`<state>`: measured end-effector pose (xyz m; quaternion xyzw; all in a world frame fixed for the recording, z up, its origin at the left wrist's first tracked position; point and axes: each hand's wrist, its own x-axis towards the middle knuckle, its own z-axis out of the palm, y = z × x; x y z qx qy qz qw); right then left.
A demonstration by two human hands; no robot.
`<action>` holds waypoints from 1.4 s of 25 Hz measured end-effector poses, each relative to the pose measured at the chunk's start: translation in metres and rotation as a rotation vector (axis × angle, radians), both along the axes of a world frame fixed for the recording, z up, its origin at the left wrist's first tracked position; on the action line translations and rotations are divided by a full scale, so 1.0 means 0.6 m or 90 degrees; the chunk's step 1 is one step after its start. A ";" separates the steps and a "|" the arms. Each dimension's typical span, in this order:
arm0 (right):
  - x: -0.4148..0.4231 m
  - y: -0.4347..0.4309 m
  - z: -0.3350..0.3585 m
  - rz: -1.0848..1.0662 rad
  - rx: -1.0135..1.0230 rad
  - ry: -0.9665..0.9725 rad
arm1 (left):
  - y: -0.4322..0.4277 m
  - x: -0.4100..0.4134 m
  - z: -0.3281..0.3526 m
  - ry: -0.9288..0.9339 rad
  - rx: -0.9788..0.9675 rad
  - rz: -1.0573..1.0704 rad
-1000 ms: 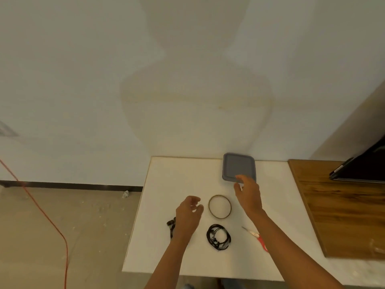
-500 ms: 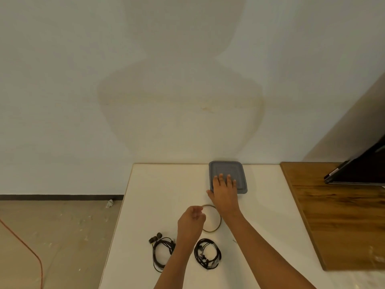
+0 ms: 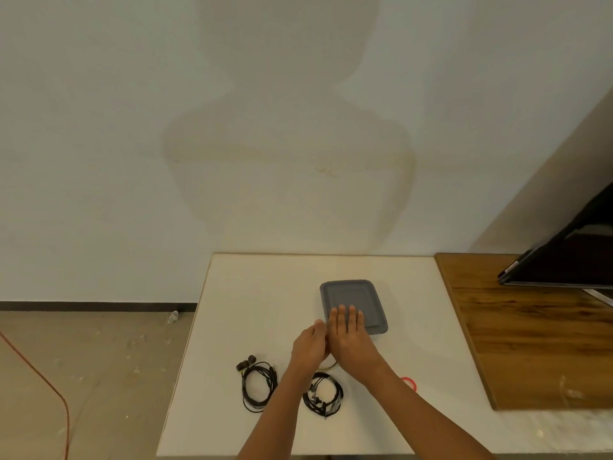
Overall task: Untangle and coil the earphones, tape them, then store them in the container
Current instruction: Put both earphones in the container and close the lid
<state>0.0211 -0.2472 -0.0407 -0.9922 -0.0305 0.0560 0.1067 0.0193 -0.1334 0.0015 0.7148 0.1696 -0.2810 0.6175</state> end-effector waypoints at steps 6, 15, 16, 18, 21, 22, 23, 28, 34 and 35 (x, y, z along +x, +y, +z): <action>-0.008 -0.021 0.067 -0.057 0.240 -0.201 | -0.004 0.010 0.011 -0.010 0.095 -0.055; -0.064 -0.167 0.021 -0.903 0.576 -0.324 | 0.020 0.000 0.006 -0.060 0.032 0.022; -0.073 -0.175 0.011 -0.903 0.569 -0.289 | 0.030 -0.005 0.008 -0.080 0.056 0.045; -0.090 -0.179 0.009 -0.884 0.492 -0.229 | 0.061 -0.014 0.010 -0.146 0.135 0.127; -0.095 -0.147 0.041 -0.873 0.319 -0.293 | 0.133 -0.027 0.017 -0.190 0.241 0.262; -0.093 -0.120 0.055 -0.805 0.324 -0.357 | 0.160 -0.030 0.010 -0.169 0.271 0.277; -0.088 -0.084 0.068 -0.681 0.360 -0.388 | 0.186 -0.034 0.003 -0.134 0.297 0.268; -0.072 0.123 0.046 -0.311 0.557 0.094 | 0.228 -0.055 -0.023 0.059 0.336 0.076; -0.086 0.219 -0.004 -0.311 0.364 0.189 | 0.210 -0.054 -0.040 0.021 0.332 0.044; -0.086 0.220 -0.004 -0.319 0.356 0.185 | 0.209 -0.054 -0.043 0.019 0.336 0.045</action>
